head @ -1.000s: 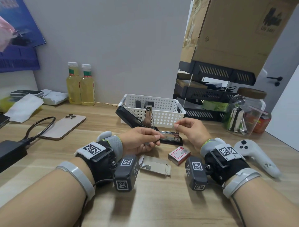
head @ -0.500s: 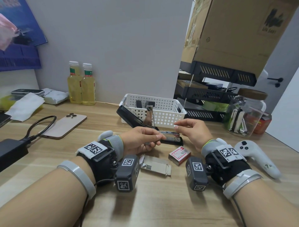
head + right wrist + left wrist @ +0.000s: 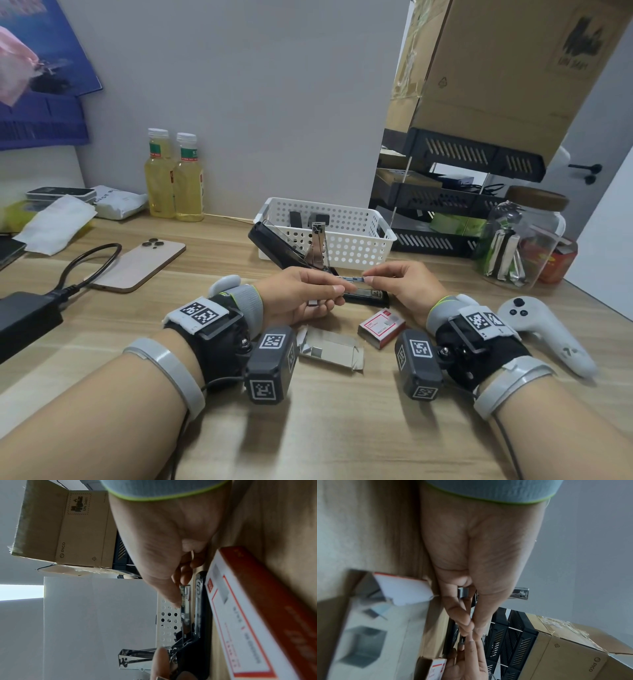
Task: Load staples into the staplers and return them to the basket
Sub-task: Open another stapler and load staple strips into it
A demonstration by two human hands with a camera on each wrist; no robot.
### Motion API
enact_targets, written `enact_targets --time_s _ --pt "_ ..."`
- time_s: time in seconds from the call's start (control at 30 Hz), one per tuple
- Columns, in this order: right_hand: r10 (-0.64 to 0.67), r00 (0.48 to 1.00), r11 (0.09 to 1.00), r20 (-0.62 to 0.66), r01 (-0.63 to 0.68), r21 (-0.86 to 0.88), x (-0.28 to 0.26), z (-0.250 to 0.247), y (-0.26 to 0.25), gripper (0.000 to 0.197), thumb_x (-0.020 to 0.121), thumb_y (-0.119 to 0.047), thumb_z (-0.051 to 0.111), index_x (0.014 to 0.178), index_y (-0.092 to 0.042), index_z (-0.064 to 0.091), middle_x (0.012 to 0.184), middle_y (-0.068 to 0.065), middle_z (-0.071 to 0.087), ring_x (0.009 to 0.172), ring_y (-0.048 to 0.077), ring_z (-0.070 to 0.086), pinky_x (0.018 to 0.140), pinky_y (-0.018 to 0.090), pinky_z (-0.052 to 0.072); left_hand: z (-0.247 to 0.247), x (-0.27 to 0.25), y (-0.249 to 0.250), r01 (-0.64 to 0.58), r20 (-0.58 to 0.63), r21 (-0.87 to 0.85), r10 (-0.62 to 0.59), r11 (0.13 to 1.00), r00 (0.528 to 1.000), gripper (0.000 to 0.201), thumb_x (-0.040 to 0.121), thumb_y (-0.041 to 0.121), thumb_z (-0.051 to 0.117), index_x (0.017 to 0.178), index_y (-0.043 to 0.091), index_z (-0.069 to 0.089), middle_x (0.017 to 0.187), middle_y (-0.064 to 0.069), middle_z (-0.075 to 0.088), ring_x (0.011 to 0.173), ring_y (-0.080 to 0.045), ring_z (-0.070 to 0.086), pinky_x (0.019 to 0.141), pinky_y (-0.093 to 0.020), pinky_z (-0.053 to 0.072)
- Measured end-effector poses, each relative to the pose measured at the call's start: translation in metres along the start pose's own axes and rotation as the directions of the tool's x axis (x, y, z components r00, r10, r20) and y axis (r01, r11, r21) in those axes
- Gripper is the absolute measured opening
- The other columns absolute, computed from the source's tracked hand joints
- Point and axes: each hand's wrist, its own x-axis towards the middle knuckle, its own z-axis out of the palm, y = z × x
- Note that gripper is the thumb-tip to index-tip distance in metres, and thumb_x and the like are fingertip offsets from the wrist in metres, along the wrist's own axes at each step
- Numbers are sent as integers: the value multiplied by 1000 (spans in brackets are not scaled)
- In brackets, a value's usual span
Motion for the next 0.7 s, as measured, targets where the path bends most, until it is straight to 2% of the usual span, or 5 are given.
enact_targets --time_s 0.2,0.33,0.4,0.47,0.7 --pt "31 1000 999 4 -31 19 -2 1 -2 9 78 -1 80 81 -9 79 82 12 74 76 27 63 77 40 54 0 0 1 12 -2 -23 -12 1000 1000 27 92 3 64 117 1 72 85 -9 69 67 -7 63 63 -13 56" --pt "10 1000 1000 1 -10 4 -3 -1 -3 8 80 -8 80 88 -10 80 93 13 76 84 26 67 84 45 58 0 0 0 18 -5 -33 -18 999 1000 29 92 1 63 120 0 70 87 -10 70 69 -8 64 65 -14 56" --pt "-45 998 998 -47 46 32 -6 -4 -9 11 88 -14 74 96 -8 78 97 8 75 86 17 67 74 26 60 0 0 1 25 -1 -47 -25 999 1000 28 92 -1 61 119 0 70 87 -11 70 70 -9 65 66 -15 58" --pt "-120 991 992 -56 117 -47 -8 -6 -15 16 95 -19 66 100 -8 76 94 3 75 82 6 65 68 10 49 1 -1 2 39 2 -70 -39 997 999 27 93 -3 59 118 -2 70 87 -12 70 71 -10 66 71 -17 60" --pt "-84 996 981 43 90 -169 -4 -4 -10 25 100 -17 56 88 -15 78 91 3 80 80 0 69 72 18 40 1 -1 2 55 0 -118 -56 992 998 28 93 -4 59 119 -8 67 95 -18 70 83 -16 71 78 -20 60"
